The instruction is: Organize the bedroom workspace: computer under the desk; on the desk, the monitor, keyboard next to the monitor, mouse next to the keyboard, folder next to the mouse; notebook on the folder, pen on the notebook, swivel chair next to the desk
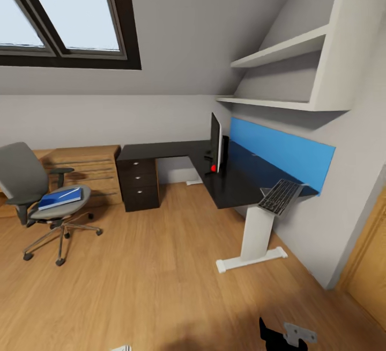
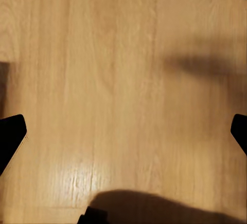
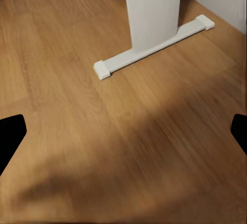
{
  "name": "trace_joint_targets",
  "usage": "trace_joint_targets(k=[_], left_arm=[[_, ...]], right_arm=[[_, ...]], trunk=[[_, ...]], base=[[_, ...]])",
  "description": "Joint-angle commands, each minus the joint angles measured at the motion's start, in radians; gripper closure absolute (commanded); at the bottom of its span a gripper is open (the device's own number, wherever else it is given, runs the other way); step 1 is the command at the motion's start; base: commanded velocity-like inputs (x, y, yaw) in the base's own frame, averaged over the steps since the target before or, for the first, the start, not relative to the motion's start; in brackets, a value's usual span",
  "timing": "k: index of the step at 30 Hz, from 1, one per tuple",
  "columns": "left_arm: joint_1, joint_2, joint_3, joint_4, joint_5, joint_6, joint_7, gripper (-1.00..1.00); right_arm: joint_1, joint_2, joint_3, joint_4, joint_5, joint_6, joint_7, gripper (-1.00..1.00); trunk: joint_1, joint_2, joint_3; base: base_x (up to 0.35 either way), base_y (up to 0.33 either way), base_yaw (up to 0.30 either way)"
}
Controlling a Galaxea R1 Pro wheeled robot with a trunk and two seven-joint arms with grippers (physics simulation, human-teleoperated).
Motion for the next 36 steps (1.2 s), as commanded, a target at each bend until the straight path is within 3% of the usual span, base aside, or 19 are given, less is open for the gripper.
trace_joint_targets(k=[1,9,24,36], left_arm=[[0.000,0.001,-0.006,-0.002,0.007,0.003,0.008,-1.00],[0.000,0.001,-0.006,0.000,0.009,0.003,0.008,-1.00],[0.000,0.001,-0.005,0.013,0.009,0.003,0.008,-1.00],[0.000,0.002,-0.004,0.014,0.009,0.003,0.009,-1.00]], right_arm=[[0.000,0.001,-0.001,0.000,-0.010,-0.002,-0.001,-1.00],[0.000,0.001,-0.001,0.006,-0.011,-0.003,-0.001,-1.00],[0.000,0.000,-0.002,0.007,-0.011,-0.002,-0.002,-1.00],[0.000,0.001,0.002,0.007,-0.009,-0.004,0.000,-1.00]], trunk=[[0.000,-0.001,-0.001],[0.000,-0.001,-0.001],[0.000,-0.001,-0.001],[0.000,-0.001,-0.001]], base=[[0.000,0.304,-0.295],[0.000,0.188,-0.298],[0.000,0.020,-0.295],[0.000,0.000,-0.050]])
